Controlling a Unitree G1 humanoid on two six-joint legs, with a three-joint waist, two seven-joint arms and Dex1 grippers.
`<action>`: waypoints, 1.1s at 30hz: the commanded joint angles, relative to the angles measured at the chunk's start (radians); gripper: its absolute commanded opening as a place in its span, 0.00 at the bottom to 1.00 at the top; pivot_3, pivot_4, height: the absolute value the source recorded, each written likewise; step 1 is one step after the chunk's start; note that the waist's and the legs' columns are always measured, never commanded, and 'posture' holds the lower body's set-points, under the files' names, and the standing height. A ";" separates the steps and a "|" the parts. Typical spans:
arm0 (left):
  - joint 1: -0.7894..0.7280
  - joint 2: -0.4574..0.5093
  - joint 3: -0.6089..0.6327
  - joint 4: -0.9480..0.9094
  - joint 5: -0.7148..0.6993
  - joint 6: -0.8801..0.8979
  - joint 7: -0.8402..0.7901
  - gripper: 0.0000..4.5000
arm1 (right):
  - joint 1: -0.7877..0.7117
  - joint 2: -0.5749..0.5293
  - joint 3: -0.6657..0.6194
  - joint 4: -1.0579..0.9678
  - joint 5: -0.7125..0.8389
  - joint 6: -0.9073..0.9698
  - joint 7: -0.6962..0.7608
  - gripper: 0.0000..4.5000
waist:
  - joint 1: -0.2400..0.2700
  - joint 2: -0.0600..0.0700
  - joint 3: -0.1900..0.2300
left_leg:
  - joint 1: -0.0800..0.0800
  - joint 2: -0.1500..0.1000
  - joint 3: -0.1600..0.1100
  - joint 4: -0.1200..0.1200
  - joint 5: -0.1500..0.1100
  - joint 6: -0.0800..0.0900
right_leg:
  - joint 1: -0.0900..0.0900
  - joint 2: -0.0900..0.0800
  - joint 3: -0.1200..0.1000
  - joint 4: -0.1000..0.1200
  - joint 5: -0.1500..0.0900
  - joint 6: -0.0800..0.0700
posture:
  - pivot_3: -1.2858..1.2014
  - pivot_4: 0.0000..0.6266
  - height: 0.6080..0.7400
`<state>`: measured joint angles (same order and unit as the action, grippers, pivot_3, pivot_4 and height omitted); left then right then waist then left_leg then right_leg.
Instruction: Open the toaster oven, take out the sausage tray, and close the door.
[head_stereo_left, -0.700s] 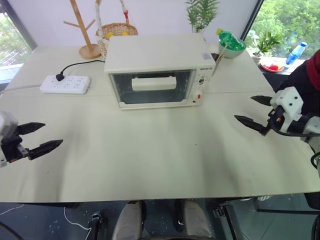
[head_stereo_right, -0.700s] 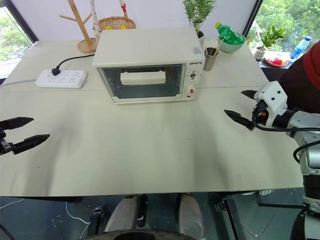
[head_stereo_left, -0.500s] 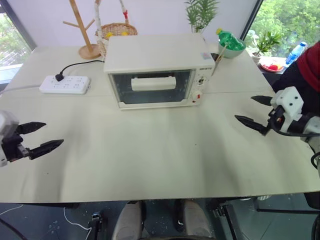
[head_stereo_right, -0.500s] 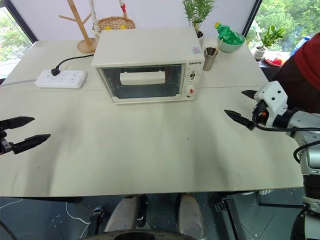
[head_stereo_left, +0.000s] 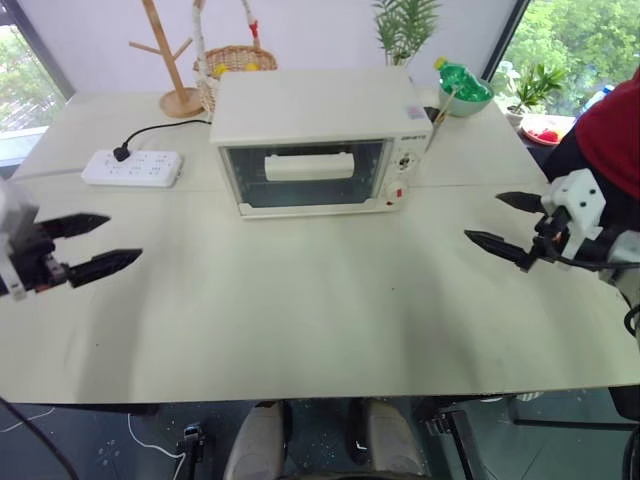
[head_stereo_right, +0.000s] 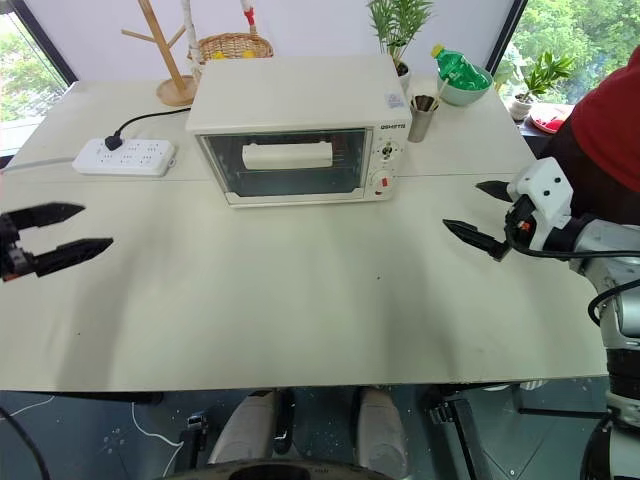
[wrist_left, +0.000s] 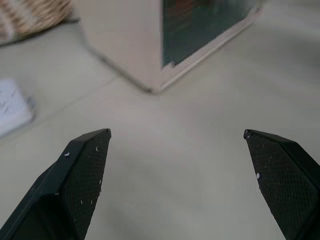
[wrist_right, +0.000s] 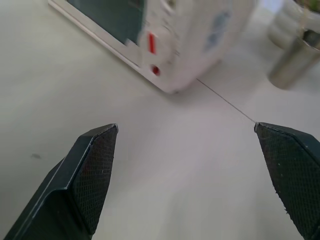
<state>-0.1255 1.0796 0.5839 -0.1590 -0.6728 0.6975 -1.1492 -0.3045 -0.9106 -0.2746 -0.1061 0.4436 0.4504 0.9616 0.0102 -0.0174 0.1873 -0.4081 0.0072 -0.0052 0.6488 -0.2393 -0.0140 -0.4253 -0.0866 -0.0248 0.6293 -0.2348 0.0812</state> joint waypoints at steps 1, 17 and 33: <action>-0.110 0.024 -0.096 -0.042 -0.068 0.037 -0.025 0.99 | -0.069 0.015 0.040 -0.132 0.075 0.085 -0.012 1.00 | -0.003 0.000 0.000 | 0.000 0.000 0.000 0.000 0.000 0.000 | 0.000 0.000 0.000 0.000 0.000 0.000 | 0.52 0.24 1.00; -0.534 -0.083 -0.478 0.133 0.023 -0.051 -0.172 0.99 | -0.348 0.327 0.370 -0.059 -0.032 0.127 -0.153 1.00 | -0.013 -0.001 0.001 | -0.001 0.001 -0.001 0.000 0.000 0.001 | -0.001 0.007 0.000 0.001 0.003 0.002 | 0.52 0.24 1.00; -0.490 -0.051 -0.404 0.117 0.014 -0.034 -0.180 0.99 | -0.500 0.479 0.459 0.154 -0.144 -0.011 -0.088 1.00 | -0.025 -0.001 0.001 | -0.001 0.001 -0.002 0.000 0.000 0.001 | -0.001 0.007 0.000 0.002 0.003 0.003 | 0.52 0.24 1.00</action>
<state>-0.6160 1.0091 0.1391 -0.0210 -0.6494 0.6702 -1.3269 -0.7736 -0.4397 0.1917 0.0656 0.2988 0.4714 0.8641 -0.0145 -0.0183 0.1883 -0.4087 0.0079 -0.0073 0.6486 -0.2393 -0.0135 -0.4266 -0.0795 -0.0248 0.6315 -0.2316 0.0839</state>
